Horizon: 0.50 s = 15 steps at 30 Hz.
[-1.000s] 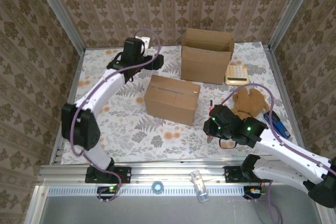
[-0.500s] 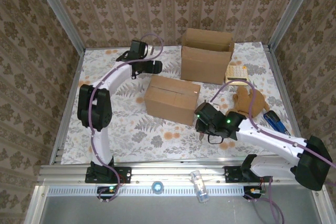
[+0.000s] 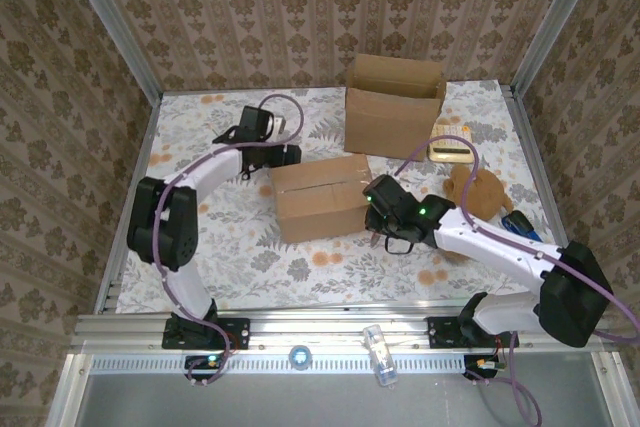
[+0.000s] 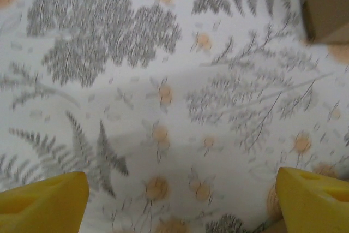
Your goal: Unpack the express box
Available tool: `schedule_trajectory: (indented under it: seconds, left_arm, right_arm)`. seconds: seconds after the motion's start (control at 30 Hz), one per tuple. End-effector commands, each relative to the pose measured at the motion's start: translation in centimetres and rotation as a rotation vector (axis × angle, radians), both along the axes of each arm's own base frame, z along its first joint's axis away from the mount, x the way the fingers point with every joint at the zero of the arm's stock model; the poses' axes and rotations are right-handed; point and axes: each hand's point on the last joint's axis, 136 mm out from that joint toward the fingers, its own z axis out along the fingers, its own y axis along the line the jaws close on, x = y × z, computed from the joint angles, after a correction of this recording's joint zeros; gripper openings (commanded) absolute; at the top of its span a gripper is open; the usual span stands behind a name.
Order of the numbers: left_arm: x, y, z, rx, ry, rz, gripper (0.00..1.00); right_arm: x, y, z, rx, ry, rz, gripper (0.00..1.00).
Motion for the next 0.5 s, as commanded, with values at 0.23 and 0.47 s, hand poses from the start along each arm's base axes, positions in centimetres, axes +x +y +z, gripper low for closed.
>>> schedule_trajectory:
  seconds: [0.23,0.47]
  left_arm:
    - [-7.5,2.2,1.8,0.012,-0.03,0.078,0.89]
    - [-12.6,1.8,1.7,0.014,-0.012,0.074,0.89]
  right_arm:
    - [6.0,2.4,2.7,-0.002,-0.086,0.11,0.0]
    - [9.0,7.4,3.4,0.026,-0.095,0.314,0.0]
